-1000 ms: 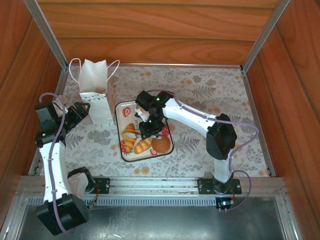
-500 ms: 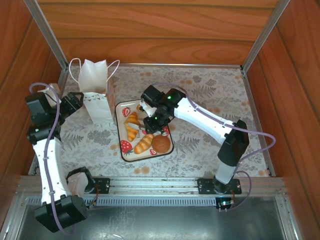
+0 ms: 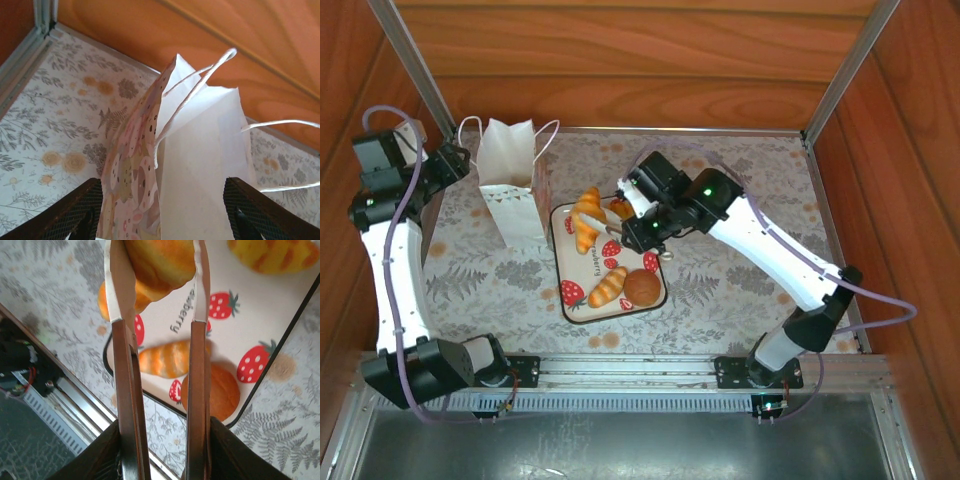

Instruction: Place the fake bread into the paper bag

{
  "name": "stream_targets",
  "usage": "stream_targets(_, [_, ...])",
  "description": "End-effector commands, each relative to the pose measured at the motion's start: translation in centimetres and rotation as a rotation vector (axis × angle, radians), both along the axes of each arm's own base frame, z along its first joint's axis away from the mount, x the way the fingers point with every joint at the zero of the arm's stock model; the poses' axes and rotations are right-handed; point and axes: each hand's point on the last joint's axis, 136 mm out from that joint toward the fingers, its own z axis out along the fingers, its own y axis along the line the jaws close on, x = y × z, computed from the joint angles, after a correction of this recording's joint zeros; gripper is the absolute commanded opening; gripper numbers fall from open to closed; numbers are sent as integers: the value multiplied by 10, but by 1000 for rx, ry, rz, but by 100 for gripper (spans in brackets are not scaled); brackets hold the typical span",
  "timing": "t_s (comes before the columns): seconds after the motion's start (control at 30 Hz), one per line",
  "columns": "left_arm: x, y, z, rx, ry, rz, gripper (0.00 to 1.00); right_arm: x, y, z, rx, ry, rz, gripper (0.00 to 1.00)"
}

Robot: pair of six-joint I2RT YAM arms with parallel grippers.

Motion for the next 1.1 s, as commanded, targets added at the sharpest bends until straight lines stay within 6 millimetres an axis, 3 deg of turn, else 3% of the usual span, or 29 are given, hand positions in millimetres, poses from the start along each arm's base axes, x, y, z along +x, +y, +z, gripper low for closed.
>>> stream_targets(0.0, [9, -2, -17, 28, 71, -16, 69, 7, -6, 31, 39, -84, -11, 41])
stream_targets(0.2, [25, -3, -34, 23, 119, -34, 68, 18, -5, 81, 110, -219, -1, 41])
stream_targets(0.5, [41, -7, -53, -19, 158, -77, 51, 44, 25, 150, 276, -433, 39, 40])
stream_targets(0.53, [43, -8, -54, -25, 159, -82, 49, 52, 36, 144, 269, -434, 45, 40])
stream_targets(0.77, [56, -9, -52, -61, 147, -97, 39, 79, 75, 159, 315, -519, 88, 39])
stream_targets(1.07, [74, -4, -48, -65, 129, -89, 32, 109, 116, 140, 308, -583, 134, 39])
